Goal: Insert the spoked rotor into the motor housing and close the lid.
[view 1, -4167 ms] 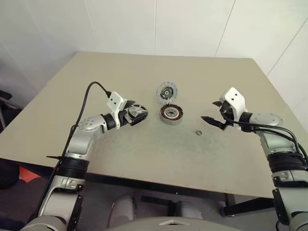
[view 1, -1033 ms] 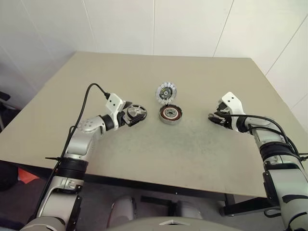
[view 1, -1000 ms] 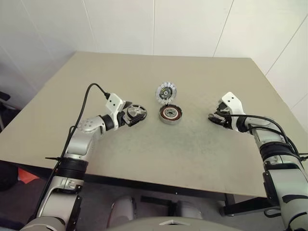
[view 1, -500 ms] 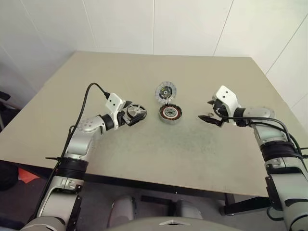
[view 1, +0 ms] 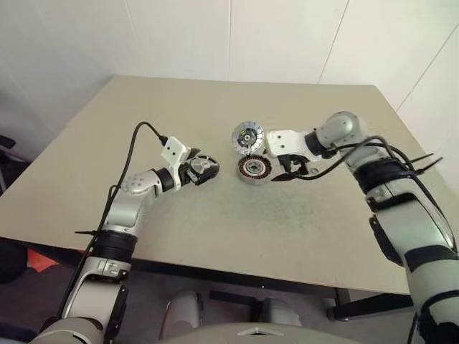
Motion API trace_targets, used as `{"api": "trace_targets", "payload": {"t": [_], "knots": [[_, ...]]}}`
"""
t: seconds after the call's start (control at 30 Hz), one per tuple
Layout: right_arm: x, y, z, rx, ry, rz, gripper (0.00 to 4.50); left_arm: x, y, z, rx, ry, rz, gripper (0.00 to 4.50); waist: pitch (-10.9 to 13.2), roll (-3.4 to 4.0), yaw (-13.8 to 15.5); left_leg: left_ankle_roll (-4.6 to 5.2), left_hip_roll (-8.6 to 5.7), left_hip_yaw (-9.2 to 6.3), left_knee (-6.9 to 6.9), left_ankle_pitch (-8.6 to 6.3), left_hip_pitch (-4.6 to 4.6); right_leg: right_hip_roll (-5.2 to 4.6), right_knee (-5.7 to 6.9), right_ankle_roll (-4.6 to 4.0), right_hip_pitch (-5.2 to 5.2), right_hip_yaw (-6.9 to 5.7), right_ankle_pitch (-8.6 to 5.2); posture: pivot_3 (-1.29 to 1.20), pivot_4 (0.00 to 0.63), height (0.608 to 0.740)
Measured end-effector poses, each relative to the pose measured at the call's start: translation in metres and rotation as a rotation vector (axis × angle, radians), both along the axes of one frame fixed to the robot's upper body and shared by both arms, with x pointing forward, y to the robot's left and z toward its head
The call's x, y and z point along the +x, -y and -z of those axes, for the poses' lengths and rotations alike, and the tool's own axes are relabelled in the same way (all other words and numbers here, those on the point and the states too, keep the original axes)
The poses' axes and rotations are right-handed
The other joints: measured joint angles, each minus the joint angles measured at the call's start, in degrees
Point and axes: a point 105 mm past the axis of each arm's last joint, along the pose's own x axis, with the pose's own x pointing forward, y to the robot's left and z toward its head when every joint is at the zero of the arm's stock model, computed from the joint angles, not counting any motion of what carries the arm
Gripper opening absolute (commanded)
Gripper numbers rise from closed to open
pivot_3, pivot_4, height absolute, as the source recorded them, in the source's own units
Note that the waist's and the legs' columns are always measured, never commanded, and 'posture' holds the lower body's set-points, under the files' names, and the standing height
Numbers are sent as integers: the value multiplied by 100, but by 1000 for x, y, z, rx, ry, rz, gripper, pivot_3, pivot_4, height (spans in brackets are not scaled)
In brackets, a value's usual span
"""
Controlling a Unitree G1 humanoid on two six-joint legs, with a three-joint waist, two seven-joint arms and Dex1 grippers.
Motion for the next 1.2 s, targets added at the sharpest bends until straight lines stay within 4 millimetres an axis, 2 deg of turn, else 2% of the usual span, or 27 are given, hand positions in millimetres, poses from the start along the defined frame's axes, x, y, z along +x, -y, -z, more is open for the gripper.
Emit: {"api": "trace_targets", "payload": {"t": [0.13,0.27,0.53,0.87,1.17,1.2], "knots": [[-3,-5,26,-90,-53,-46,4308,-1,-1,1,-4,3,-16,4500,0,0,7,2,1,-1,2,0,-25,0,8,-8,-25,-2,-3,0,0,740],[3,-9,22,-125,-16,-67,4308,-4,-6,5,1,-4,-37,4500,0,1,-6,12,15,0,37,-7,-54,4,22,-11,-45,-6,-3,0,0,740],[10,-18,22,-141,23,-58,4308,-7,-8,2,2,12,-51,4500,1,2,-11,8,20,-2,69,-7,-52,4,63,-12,-48,-4,-4,0,0,740],[10,-23,33,-171,10,-48,4308,-8,-9,5,4,0,-63,4500,2,3,-20,-4,25,-2,75,0,-44,5,87,-12,-53,-1,-4,0,0,740],[13,-26,34,-183,20,-27,4308,-8,-9,3,4,3,-61,4500,2,3,-20,-6,26,-2,76,1,-39,6,93,-16,-53,0,-7,0,0,740],[13,-26,34,-184,22,-26,4118,-8,-9,3,4,3,-62,4500,2,3,-20,-7,26,-2,77,2,-38,6,95,-16,-52,1,-7,0,0,740]]}}
